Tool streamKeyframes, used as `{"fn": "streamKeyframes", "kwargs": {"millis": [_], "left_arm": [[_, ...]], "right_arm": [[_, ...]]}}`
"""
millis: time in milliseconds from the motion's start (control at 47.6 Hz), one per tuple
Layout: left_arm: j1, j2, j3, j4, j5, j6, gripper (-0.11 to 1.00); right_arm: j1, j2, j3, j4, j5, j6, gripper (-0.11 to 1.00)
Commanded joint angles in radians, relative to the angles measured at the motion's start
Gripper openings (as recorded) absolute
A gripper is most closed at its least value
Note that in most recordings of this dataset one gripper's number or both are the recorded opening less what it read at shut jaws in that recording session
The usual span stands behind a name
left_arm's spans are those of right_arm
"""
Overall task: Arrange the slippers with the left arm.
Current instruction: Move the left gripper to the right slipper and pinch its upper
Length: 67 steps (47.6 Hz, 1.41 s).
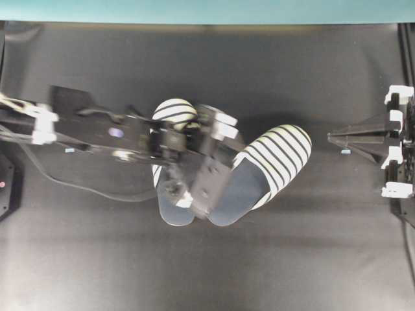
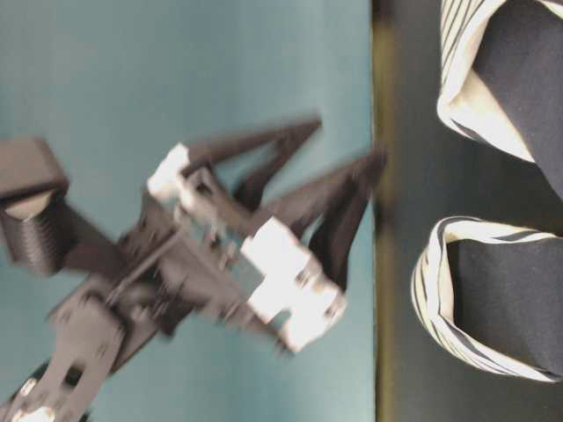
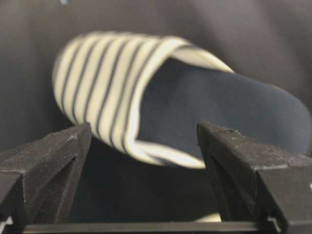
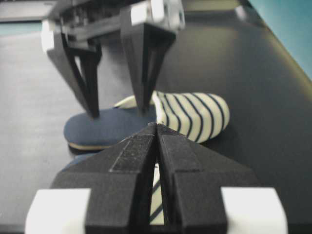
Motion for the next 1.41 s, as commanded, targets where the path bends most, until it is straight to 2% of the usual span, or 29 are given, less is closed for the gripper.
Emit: {"fn": "streamKeyframes", "kwargs": {"millis": [0, 315, 505, 589, 631, 694, 883, 925, 967, 1135, 1303, 1387], "left_arm": [[0.003, 0.069, -0.061, -0.002, -0.026, 0.018, 0.84], [0.038, 0.279, -0.212, -0.002, -0.025, 0.026, 0.84], [0.063, 0.327, -0.268, -0.002, -0.025, 0.014, 0.83], [0.064, 0.328, -0.276, -0.002, -0.02, 0.012, 0.8], [0.064, 0.328, -0.278, -0.002, -0.011, 0.012, 0.75], [0.063, 0.33, -0.278, -0.002, 0.003, 0.011, 0.62], [0.048, 0.322, -0.29, -0.003, 0.034, -0.017, 0.09], [0.044, 0.318, -0.298, -0.003, 0.041, -0.028, 0.02], [0.043, 0.31, -0.307, -0.002, 0.054, -0.04, 0.01], [0.046, 0.282, -0.354, -0.002, 0.147, -0.152, 0.01], [0.067, 0.244, -0.388, -0.002, 0.267, -0.368, 0.01], [0.083, 0.219, -0.391, -0.002, 0.322, -0.442, 0.01]], "right_arm": [[-0.003, 0.005, -0.006, 0.003, -0.005, 0.008, -0.01], [-0.003, 0.003, -0.006, 0.003, -0.006, 0.008, -0.01], [-0.003, 0.003, -0.002, 0.003, -0.005, 0.008, -0.01], [-0.003, 0.003, 0.0, 0.002, -0.005, 0.006, -0.01], [-0.003, 0.002, 0.0, 0.003, -0.005, 0.008, -0.01], [-0.003, -0.002, 0.003, 0.003, -0.005, 0.006, -0.01], [-0.003, -0.017, 0.008, 0.003, -0.003, 0.006, -0.01], [-0.003, -0.021, 0.009, 0.003, 0.0, 0.006, -0.01], [-0.003, -0.026, 0.009, 0.003, 0.002, 0.006, -0.01], [-0.003, -0.041, 0.009, 0.002, 0.02, 0.008, 0.0], [-0.003, -0.055, 0.009, 0.003, 0.044, 0.008, -0.01], [-0.003, -0.061, 0.009, 0.002, 0.049, 0.008, -0.01]]}}
